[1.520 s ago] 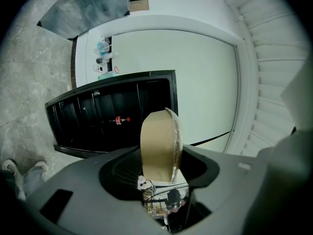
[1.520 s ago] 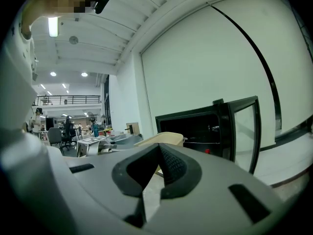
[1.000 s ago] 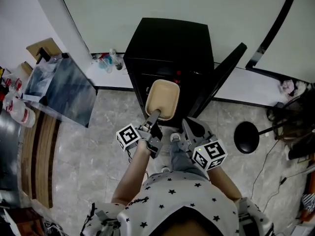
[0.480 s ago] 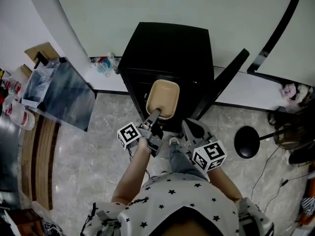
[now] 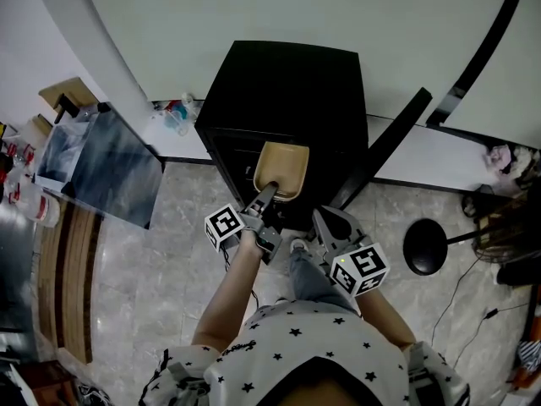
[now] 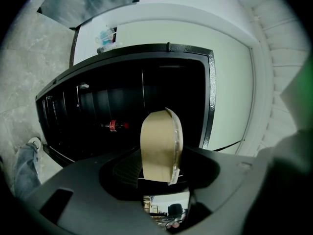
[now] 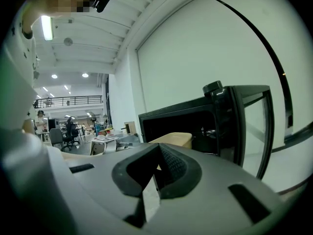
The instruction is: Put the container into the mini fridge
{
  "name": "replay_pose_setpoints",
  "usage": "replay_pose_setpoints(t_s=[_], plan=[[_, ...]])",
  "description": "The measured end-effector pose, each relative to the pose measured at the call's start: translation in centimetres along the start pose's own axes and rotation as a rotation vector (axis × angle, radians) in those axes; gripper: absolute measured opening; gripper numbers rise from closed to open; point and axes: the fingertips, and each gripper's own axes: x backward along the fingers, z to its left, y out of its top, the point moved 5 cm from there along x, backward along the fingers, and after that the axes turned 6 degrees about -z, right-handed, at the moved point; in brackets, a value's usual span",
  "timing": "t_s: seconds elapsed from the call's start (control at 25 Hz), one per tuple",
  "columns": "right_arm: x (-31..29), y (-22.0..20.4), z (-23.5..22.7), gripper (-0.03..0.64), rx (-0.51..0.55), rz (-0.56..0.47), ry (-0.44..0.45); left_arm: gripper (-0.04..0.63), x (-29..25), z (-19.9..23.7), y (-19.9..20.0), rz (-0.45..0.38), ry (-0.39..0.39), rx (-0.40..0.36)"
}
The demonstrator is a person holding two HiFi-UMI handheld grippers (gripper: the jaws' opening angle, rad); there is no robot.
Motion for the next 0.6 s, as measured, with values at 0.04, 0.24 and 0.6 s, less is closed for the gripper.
replay_pose_setpoints(t_s=[0.04,0.24,0.6], plan=[[-0.1,-0.1,-0.1,-0.008,-0.002,0.0,0.0,0.229,-0.3,0.1,0.1,0.0,0.002,0.001],[-0.8,-0.1,-1.0,-0.008,-0.011,0.001,0.001,0.229,-2.0,0.6,0.3,-0.008,0.02,0.016],[-1.5,-0.2,-1.7,-0.008,-0.016,0.002,-0.002,0.229,-4.0,1.3,0.8,-0.022,0.029,0.033]])
